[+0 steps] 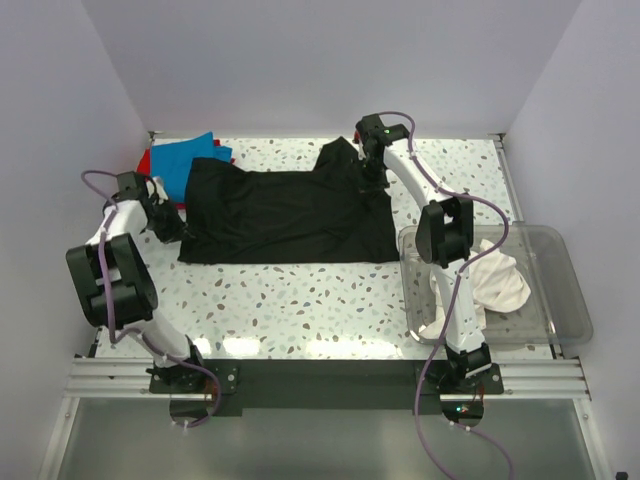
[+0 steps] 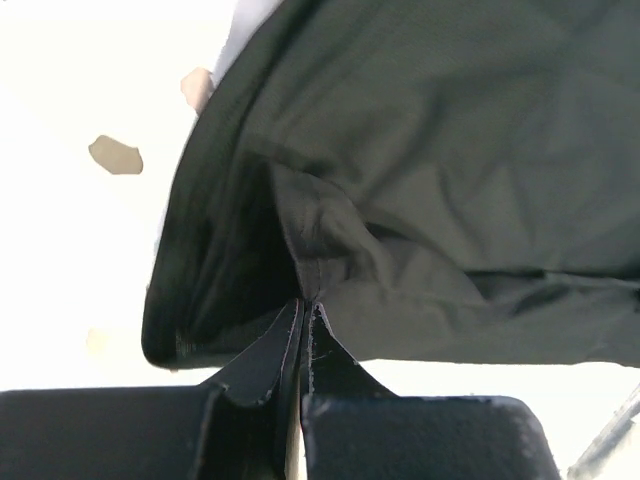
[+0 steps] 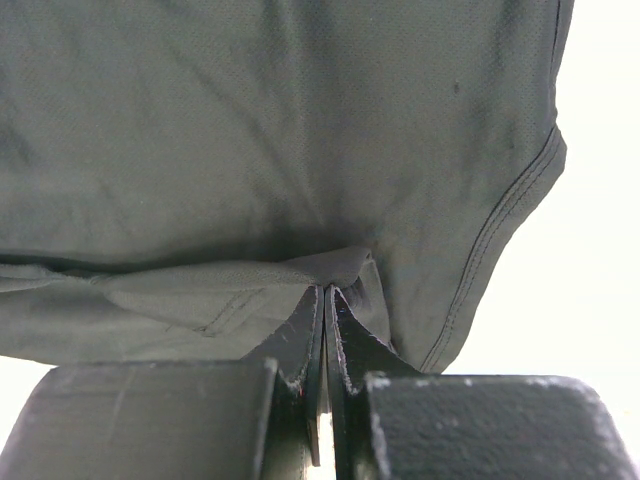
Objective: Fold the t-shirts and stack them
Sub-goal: Fold the tshirt
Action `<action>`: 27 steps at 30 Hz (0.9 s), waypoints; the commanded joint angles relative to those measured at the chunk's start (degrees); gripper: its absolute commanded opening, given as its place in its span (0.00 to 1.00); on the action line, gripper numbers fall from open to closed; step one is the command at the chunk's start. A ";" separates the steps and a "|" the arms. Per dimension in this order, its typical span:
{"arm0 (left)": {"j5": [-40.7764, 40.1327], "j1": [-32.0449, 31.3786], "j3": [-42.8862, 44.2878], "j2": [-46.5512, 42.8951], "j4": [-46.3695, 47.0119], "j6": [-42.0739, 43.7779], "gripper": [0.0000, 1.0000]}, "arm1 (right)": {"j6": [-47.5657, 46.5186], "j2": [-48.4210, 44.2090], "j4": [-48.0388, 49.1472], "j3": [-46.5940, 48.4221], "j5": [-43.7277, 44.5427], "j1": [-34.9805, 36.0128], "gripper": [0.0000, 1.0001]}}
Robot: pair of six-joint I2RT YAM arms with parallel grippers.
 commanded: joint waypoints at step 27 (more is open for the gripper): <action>1.93 5.08 -5.14 -13.57 2.58 -7.59 0.00 | -0.39 -0.33 -0.72 0.41 0.82 -0.45 0.00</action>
